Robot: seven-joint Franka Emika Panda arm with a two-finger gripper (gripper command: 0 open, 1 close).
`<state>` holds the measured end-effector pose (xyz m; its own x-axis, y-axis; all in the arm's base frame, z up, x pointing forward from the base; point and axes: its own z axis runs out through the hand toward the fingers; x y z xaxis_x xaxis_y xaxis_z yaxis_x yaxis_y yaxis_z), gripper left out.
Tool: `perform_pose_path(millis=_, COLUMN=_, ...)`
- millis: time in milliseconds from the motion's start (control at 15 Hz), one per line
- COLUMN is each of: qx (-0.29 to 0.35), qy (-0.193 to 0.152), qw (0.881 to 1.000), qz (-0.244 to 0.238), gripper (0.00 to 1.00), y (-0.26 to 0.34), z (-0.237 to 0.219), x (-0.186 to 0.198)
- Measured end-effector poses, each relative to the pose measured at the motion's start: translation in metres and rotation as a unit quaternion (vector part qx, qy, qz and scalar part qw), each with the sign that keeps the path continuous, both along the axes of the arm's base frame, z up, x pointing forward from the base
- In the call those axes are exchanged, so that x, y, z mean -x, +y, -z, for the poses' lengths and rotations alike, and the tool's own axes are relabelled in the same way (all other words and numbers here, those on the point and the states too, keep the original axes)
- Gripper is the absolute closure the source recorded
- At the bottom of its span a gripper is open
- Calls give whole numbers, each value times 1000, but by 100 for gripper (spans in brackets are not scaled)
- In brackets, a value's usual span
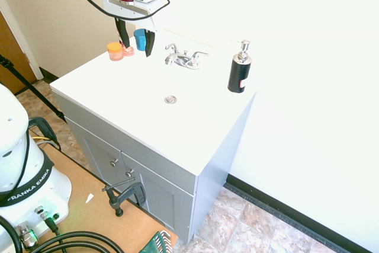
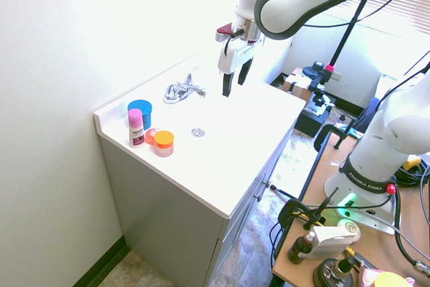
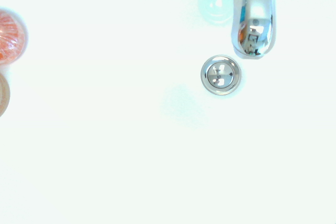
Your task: Turn off the hot water
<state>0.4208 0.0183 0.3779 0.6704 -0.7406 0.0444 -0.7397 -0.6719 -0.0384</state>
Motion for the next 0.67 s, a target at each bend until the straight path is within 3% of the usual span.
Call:
perform_pose_path(millis=133, qx=0, qy=-2, qw=1000, qz=0, gripper=0, y=0, z=0, x=-2)
perform_pose_path(millis=267, qx=12, qy=-28, qw=1000, qz=5, gripper=0, y=8, z=-3, x=-17)
perform_pose_path(millis=667, qx=130, qy=-100, qw=986, qz=36, gripper=0, y=14, z=33, x=-106)
